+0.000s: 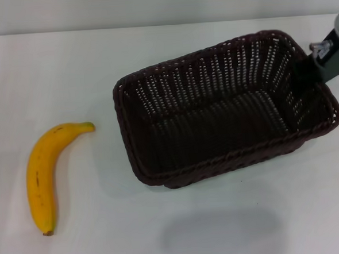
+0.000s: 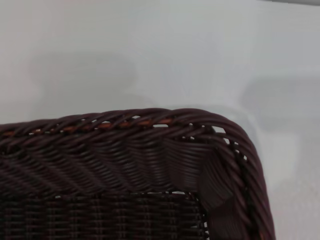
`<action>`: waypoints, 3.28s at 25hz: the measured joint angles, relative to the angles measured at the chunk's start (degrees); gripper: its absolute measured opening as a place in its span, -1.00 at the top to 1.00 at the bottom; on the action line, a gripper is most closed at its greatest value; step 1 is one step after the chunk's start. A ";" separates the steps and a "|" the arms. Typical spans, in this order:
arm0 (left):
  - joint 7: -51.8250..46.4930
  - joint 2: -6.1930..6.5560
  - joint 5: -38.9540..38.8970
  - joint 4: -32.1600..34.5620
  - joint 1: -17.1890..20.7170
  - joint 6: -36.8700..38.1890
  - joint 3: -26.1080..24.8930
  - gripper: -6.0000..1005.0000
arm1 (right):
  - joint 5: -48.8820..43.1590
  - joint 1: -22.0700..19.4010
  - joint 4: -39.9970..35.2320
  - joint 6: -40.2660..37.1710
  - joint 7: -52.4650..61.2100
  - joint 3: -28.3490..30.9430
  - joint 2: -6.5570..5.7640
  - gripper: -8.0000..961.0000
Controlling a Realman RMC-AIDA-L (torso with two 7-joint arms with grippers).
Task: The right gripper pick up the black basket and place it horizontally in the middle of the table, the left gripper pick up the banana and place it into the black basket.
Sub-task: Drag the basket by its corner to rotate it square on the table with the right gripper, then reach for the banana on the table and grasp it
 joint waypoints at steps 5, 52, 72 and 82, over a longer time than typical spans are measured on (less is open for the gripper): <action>0.00 0.21 -0.13 0.03 -0.81 1.25 -0.09 -0.76 | -2.18 2.00 4.77 -0.32 0.48 -1.67 -0.15 0.71; 0.61 0.82 0.20 0.74 -2.30 2.01 -0.18 -0.75 | 0.44 -2.26 -6.62 6.98 9.14 -8.43 0.14 -0.09; -8.99 1.08 9.95 4.19 -1.39 5.63 0.32 -0.75 | -6.42 -33.68 -44.87 -19.23 -5.33 -9.00 -0.34 -0.66; -56.47 6.67 38.67 24.84 0.03 17.05 -0.02 -0.75 | -3.55 -42.71 -28.89 -56.59 -23.40 -12.24 -0.59 -0.66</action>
